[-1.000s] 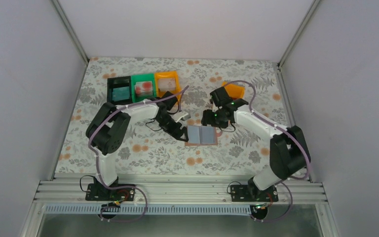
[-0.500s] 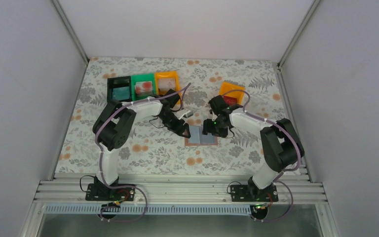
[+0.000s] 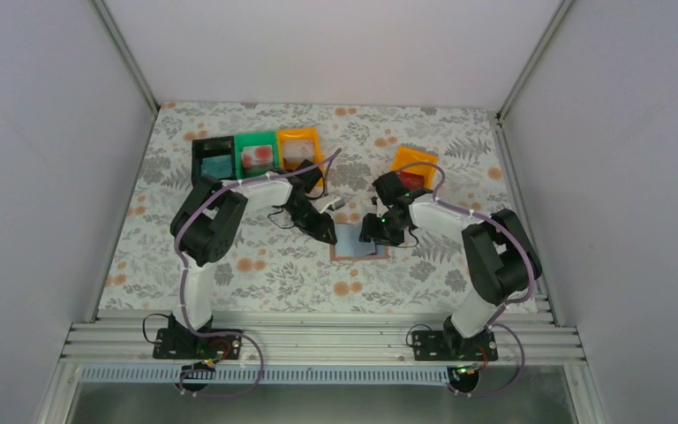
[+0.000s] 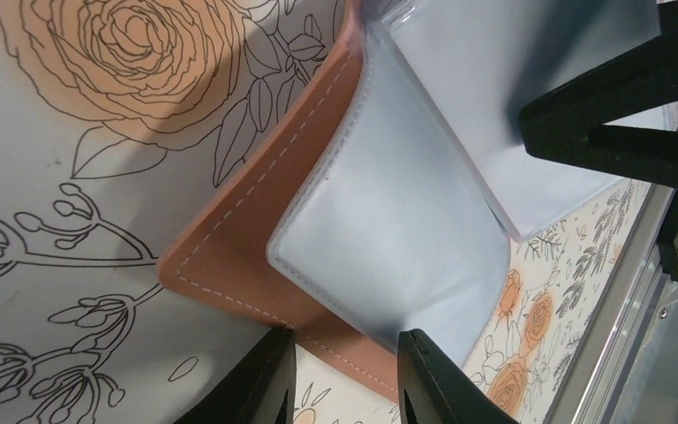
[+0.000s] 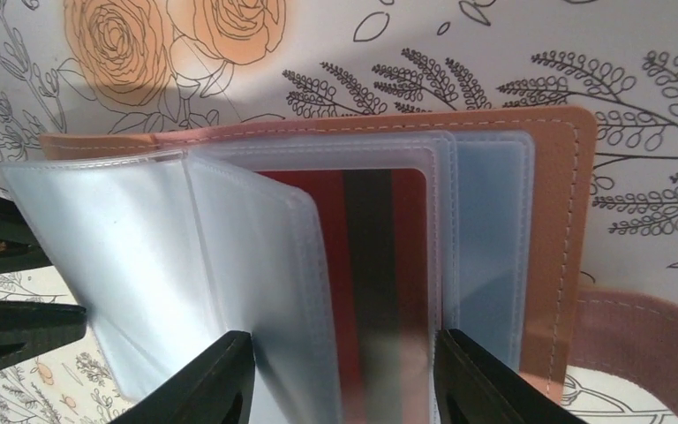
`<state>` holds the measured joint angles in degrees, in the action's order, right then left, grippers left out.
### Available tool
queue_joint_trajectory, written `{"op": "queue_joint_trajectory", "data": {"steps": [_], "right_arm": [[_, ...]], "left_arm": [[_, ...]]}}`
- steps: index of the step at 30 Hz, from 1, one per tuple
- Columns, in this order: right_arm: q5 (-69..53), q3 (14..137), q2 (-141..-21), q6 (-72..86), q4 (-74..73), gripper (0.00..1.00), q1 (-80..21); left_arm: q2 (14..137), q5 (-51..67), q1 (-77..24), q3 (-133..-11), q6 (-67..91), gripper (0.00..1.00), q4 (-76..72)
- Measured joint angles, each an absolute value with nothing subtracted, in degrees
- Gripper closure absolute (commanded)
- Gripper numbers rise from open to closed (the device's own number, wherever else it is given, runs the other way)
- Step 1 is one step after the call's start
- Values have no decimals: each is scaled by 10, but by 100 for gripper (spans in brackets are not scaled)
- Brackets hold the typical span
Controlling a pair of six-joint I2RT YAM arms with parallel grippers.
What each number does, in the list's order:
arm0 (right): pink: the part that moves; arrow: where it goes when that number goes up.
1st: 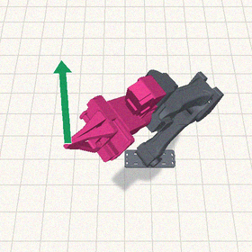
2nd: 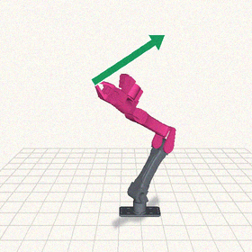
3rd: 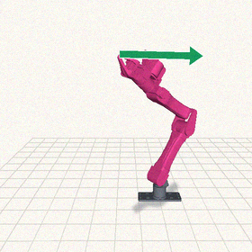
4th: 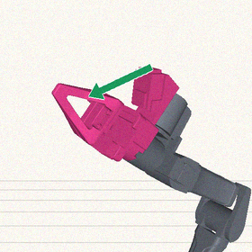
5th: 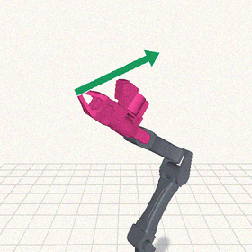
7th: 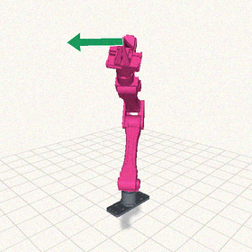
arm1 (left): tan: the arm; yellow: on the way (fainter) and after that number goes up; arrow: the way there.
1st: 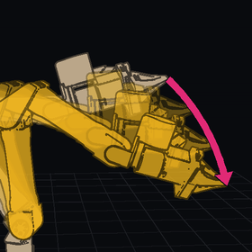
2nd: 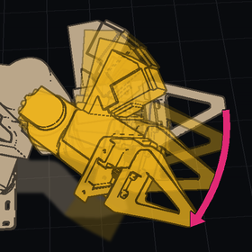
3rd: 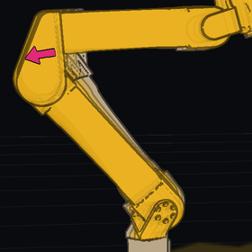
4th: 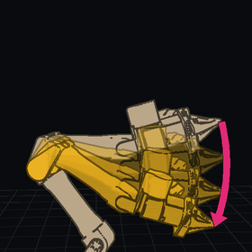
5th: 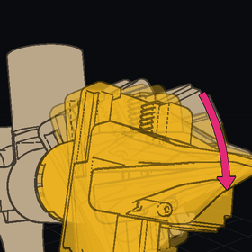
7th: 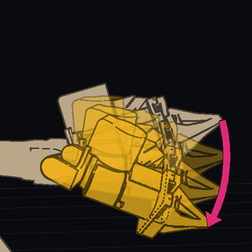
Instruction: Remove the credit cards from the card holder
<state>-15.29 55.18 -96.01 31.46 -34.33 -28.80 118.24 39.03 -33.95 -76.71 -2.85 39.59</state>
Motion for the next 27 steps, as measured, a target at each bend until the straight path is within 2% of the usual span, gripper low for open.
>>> {"op": "queue_joint_trajectory", "data": {"steps": [3,12,19,24,27], "right_arm": [[-156,552,-960,313,-344,52,-288],[-150,586,-962,303,-369,51,-300],[-151,617,-962,304,-373,54,-321],[-185,621,-963,303,-362,47,-329],[-218,621,-968,304,-340,48,-335]], "left_arm": [[1182,389,-339,-767,-29,74,396],[1188,385,-341,-767,-27,86,394],[1188,383,-344,-767,-27,89,394],[1188,381,-344,-767,-27,89,394],[1188,380,-344,-767,-27,88,394]]}}
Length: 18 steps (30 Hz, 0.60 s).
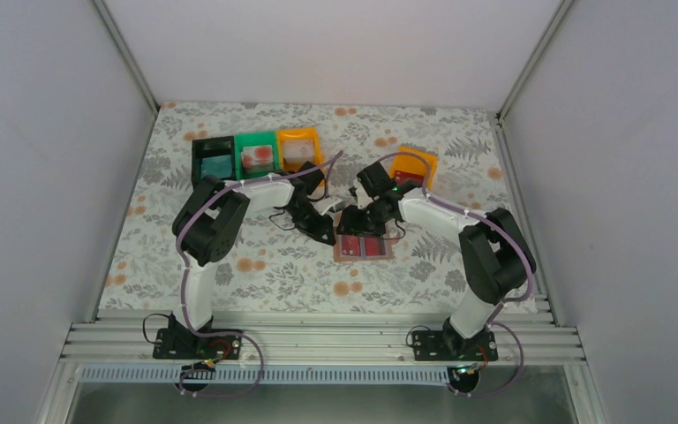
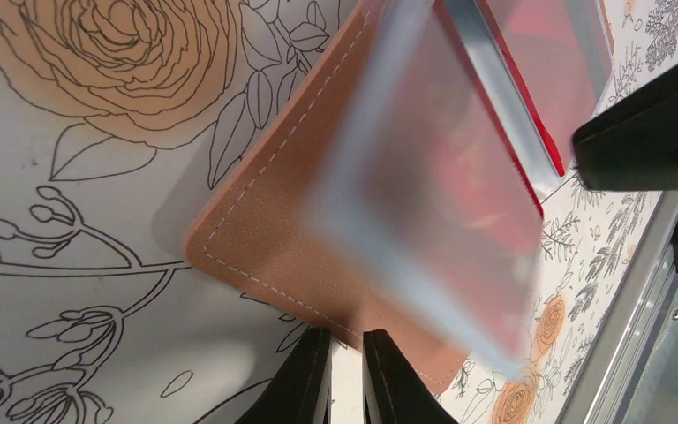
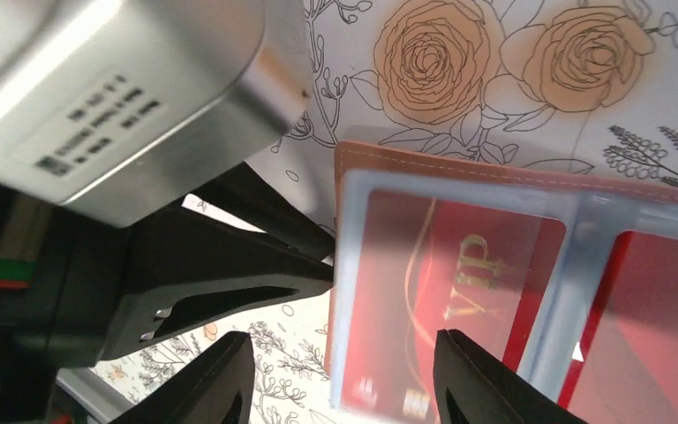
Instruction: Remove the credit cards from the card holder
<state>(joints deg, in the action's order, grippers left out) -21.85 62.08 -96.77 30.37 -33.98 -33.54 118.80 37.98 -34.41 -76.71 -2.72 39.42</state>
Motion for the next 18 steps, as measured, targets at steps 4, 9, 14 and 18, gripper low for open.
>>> {"op": "queue_joint_trajectory", "data": {"steps": [4,9,14,18], "right_arm": [[-220,623,-987,304,-335,50,-338],[-182,624,-1001,311,-353,48,-338],[-154,625,-1001,319,-366,48,-338],[-155,622,-1001,321,-365,47,-331]], "left_arm": [[1188,380,-344,-767,-27,88,394],[1188,380,-344,-767,-27,88,394],[1188,380,-345,-767,-27,88,394],[1188,380,-345,-766,-27,88,393]]}}
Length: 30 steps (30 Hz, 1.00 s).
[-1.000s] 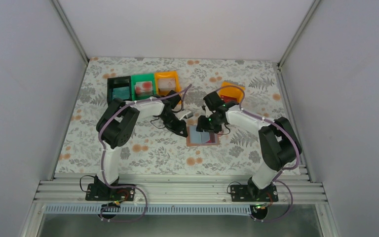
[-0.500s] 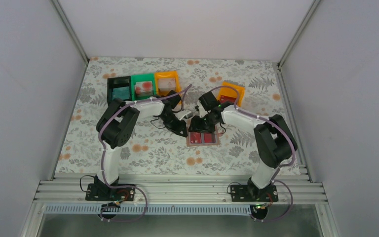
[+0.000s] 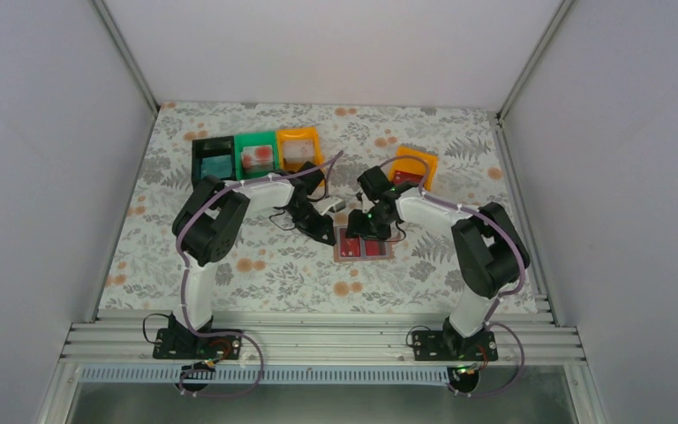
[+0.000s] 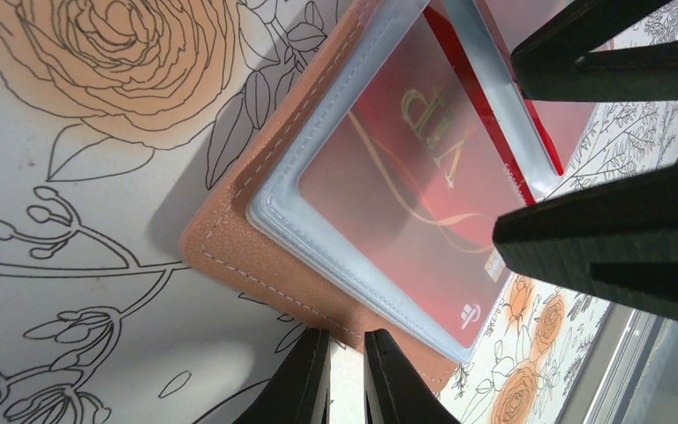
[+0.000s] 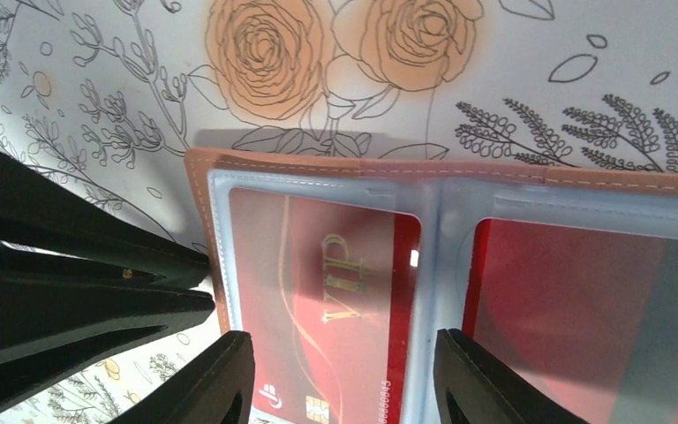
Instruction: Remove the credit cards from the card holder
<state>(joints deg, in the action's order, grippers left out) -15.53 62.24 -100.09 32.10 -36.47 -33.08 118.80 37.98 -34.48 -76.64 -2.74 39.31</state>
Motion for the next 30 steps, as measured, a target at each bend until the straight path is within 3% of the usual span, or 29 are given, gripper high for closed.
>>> {"op": "queue_joint_trajectory", "data": {"steps": [9,20,30], "right_arm": [[-234,597,-1021,306,-315,46,-309],[-336,525,-994,322,-228,63,-287],[-401,520,-958,333,-189,70,-286]], "left_arm": [[1188,380,-345,-766,-28,87,393],[1188,378,-345,-766,-28,87,395],[1188,378,-345,-766,-28,87,395]]}}
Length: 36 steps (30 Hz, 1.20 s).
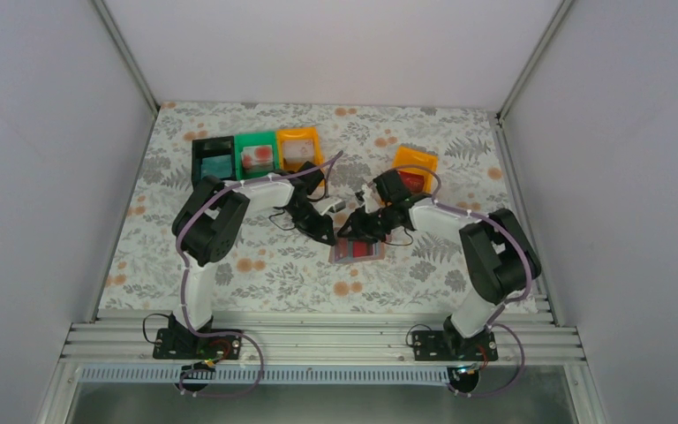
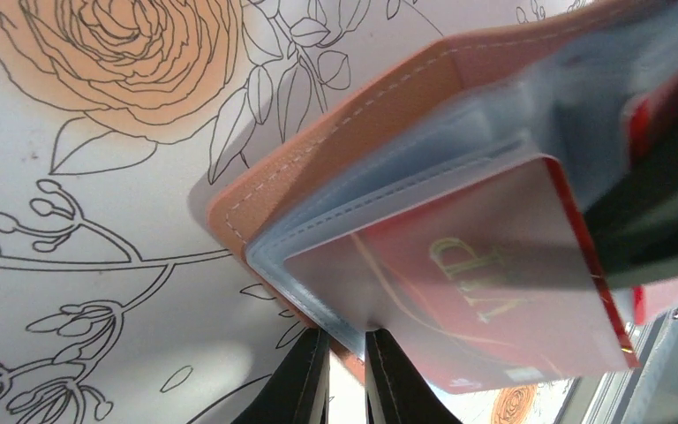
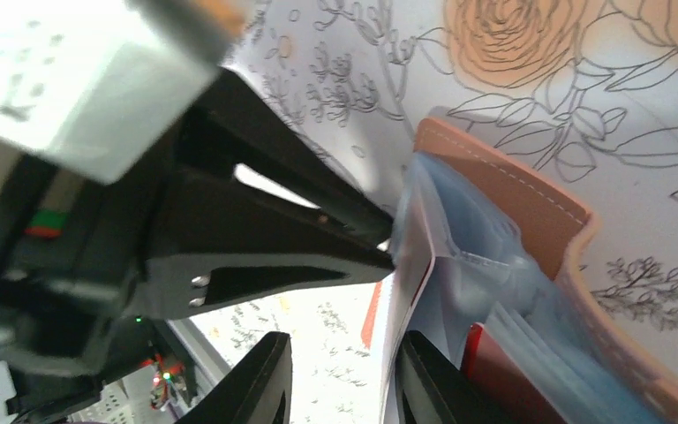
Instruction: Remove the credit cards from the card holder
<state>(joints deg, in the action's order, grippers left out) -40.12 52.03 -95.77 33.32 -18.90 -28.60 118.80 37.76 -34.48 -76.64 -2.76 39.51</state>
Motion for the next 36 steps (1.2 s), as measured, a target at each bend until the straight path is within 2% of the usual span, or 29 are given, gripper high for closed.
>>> {"op": "queue_joint_trajectory", "data": {"steps": [8,13,18,20,23,28,36], "right_arm": [[-355,526,-1002,326,-205,74,-287],[-340,532,-1007,317,-214,95,-292],[-352,539,-1012,314,-215,96,-291],[-358,544,-1012,312,-215,96,-291],[-358,546,-1008,303,-214,96,-287],[-354,546,-979,284,-224,96,-280],[-358,557,-877,251,-247,96,-278]], "left_arm": [[1188,378,-345,-766,-28,87,395],[1188,377,-345,-766,-28,87,395],[1182,373,-345,-761,-28,87,392],[1178,366,-342,-759,-31,84,394],[1172,358,-335,-760,-41,72,397],[1128,344,-293,-765,-59,36,410],[976,387,-179,-796,-100,5,446]]}}
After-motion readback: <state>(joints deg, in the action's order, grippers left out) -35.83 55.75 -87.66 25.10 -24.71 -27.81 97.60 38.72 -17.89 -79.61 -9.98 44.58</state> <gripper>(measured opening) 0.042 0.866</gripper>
